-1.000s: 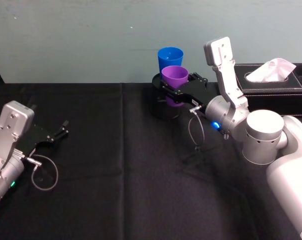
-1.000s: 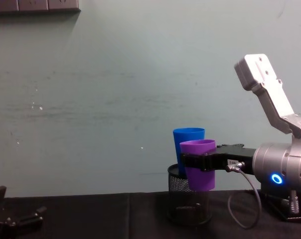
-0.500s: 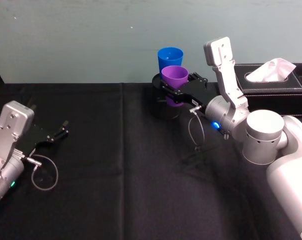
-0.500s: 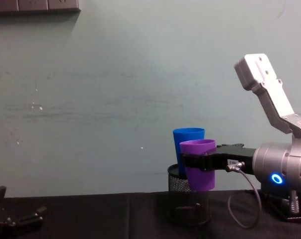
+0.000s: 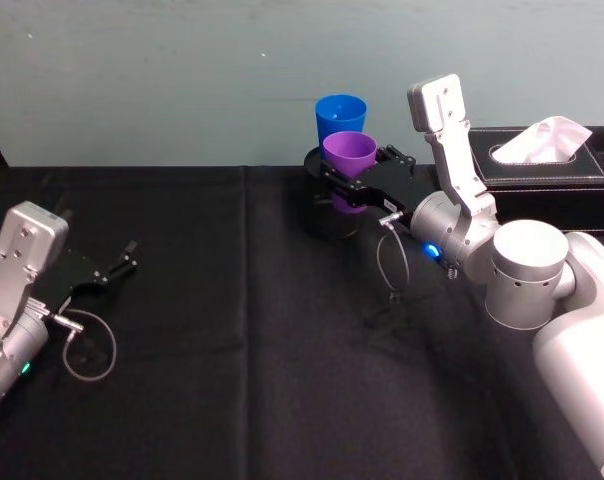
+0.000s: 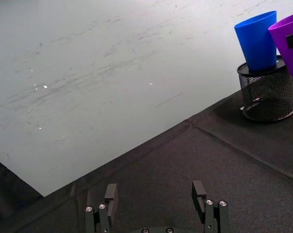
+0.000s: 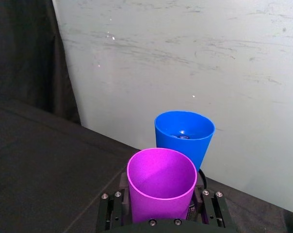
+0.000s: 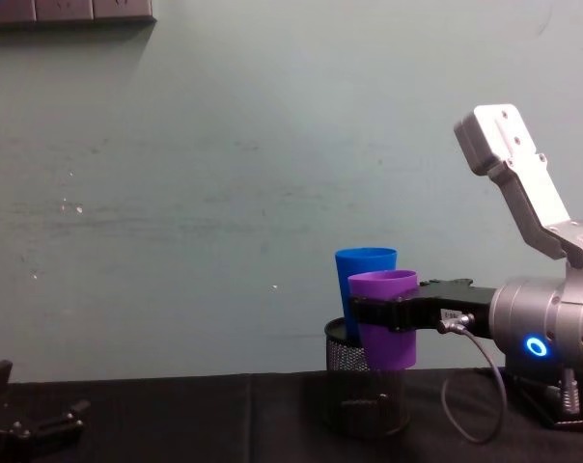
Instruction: Pick up one cup with a gripper and tap it against the other cup.
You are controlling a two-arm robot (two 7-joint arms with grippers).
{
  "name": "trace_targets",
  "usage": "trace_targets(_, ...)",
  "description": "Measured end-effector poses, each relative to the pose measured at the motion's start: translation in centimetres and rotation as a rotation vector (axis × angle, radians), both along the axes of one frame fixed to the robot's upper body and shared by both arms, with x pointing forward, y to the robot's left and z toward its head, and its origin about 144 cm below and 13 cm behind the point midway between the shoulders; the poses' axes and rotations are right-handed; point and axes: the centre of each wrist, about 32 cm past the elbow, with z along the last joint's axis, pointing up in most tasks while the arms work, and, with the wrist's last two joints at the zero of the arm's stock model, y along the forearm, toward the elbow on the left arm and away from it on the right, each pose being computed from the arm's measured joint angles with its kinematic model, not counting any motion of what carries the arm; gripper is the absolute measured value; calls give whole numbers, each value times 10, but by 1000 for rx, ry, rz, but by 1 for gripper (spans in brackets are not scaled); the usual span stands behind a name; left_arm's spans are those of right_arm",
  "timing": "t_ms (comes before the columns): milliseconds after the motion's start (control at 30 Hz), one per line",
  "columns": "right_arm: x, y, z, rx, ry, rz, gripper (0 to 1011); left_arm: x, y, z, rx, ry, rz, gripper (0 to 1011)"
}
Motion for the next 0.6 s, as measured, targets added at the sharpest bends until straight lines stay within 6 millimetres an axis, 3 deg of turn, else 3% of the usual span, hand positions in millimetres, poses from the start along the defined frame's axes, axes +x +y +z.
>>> trace_targets(600, 0, 0, 0, 1, 0, 0, 735, 0, 0, 0, 0, 0, 0, 1000)
